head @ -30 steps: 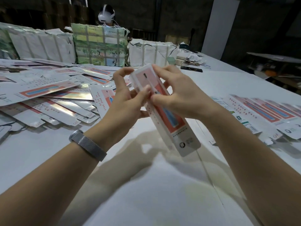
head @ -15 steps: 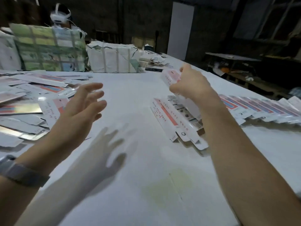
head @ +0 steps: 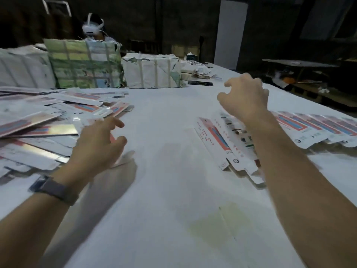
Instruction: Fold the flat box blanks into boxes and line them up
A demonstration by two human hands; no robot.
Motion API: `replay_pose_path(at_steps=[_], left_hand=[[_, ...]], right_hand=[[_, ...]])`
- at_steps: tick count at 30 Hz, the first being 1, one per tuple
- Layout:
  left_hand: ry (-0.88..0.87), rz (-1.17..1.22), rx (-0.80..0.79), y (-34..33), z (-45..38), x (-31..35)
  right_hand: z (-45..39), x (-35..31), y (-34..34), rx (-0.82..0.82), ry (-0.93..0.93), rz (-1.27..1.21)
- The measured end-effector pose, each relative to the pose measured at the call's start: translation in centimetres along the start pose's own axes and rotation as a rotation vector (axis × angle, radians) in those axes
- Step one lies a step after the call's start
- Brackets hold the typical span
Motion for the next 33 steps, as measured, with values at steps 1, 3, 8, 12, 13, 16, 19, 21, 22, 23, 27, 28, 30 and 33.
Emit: replay_pose_path(at_steps=[1,3,8,12,13,16,19,21,22,23,27,28,30,33], left_hand=[[0.044,-0.150,-0.013,0.0,-0.2,-0.7],[0.160,-0.391,-0.044,0.3,-0.2,-2.2],[0.360,-0.525,-0.067,2.2,-0.5,-5.9],[0.353,-0.556,-0.099,2.2,-0.9,-6.2],[0.334,-0.551,-0.108,1.9,-1.0,-6.1],[0.322,-0.577,-0.171,1.4,-1.1,-5.8],[0.316,-0.615,-0.163,1.3,-1.0,-5.6],[0.287,-0.605,-0.155,1.4,-1.0,-5.3],[0.260,-0.571,-0.140,1.4,-1.0,-5.1],[0.223,-0.543,-0.119,1.4,-1.0,-4.8],[0.049,-0.619,-0.004,1.5,-0.5,-2.9],[0.038,-0.625,0.011,1.6,-0.5,-2.5],[0.029,-0.584,0.058,2.2,-0.4,-1.6],[-0.075,-0.387,0.211,3.7,-0.2,0.5]], right_hand=[[0.7,-1.6,0.6,0.059,0.071,-0.085],[2.5,-4.9,1.0,0.099,0.220,-0.250],[7.7,-11.0,0.2,-0.027,0.472,-0.402],[10.2,-13.6,0.0,-0.077,0.596,-0.506],[10.6,-14.0,-0.3,-0.097,0.619,-0.506],[11.4,-14.5,-1.2,-0.136,0.663,-0.482],[11.7,-14.7,-1.7,-0.156,0.677,-0.463],[11.8,-14.7,-1.8,-0.155,0.674,-0.461],[11.8,-14.8,-1.8,-0.155,0.671,-0.461],[11.8,-14.8,-1.8,-0.157,0.668,-0.461],[11.7,-14.7,-1.8,-0.159,0.653,-0.463],[11.7,-14.7,-1.7,-0.153,0.648,-0.473],[11.5,-14.5,-1.4,-0.125,0.623,-0.523],[10.8,-14.1,-0.9,-0.090,0.548,-0.648]])
Point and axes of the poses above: each hand's wrist, its own z-axis away from the middle knuckle, its own y-axis out of the back of the hand, x = y × z, the point moved 4 cm from there along -z, towards the middle knuckle, and after that the axes turned 11 degrees about z, right-handed, at the moved point
